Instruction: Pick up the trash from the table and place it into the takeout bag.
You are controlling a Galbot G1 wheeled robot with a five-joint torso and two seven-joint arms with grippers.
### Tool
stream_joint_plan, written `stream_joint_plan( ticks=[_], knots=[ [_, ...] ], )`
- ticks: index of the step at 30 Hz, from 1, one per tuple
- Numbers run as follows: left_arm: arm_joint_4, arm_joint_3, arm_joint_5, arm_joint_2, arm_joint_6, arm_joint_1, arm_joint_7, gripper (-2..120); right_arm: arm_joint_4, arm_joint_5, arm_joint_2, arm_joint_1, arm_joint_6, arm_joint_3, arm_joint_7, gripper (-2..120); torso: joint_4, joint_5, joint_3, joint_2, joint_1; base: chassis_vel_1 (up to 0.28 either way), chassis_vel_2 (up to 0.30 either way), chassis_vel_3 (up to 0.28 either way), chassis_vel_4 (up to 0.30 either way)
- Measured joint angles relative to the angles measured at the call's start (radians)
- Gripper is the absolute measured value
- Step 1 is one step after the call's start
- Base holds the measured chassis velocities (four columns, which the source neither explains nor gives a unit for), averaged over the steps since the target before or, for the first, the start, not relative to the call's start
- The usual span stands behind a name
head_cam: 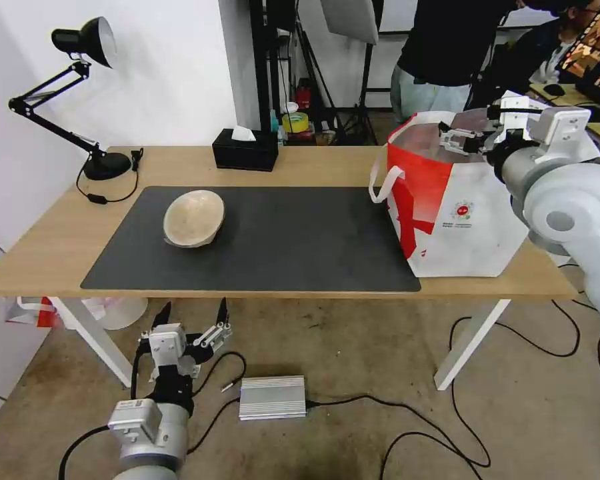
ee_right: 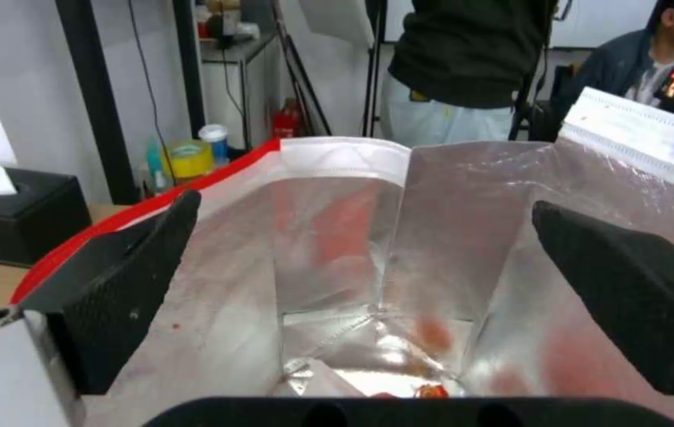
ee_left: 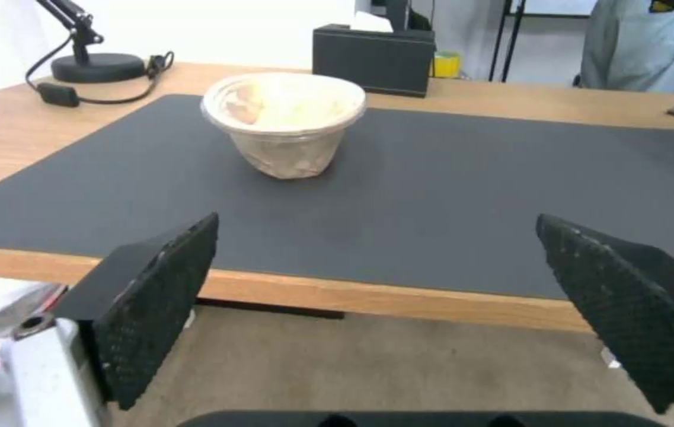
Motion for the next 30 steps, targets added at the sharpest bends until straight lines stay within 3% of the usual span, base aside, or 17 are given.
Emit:
stream_joint_plan(
  ticks=[14, 23, 30],
  knots=[
    [-0.001, -0.003, -0.003, 0.000, 0.000, -0.003, 0.000, 97, 0.017, -0.047, 0.014, -0.021, 0.065, 0.000, -0.028, 100, 0.0000, -0.0001, 0.000, 0.000, 0.000, 0.000, 0.000, 0.000, 0.000],
    [-0.001, -0.003, -0.003, 0.000, -0.001, 0.000, 0.000, 97, 0.041, -0.148, 0.032, -0.085, 0.231, -0.008, -0.056, 100, 0.0000, 0.0000, 0.000, 0.000, 0.000, 0.000, 0.000, 0.000, 0.000],
    [-0.002, -0.002, 0.000, 0.000, -0.001, 0.001, 0.000, 97, 0.053, -0.190, 0.039, -0.112, 0.303, -0.021, -0.048, 100, 0.0000, -0.0001, 0.000, 0.000, 0.000, 0.000, 0.000, 0.000, 0.000]
  ],
)
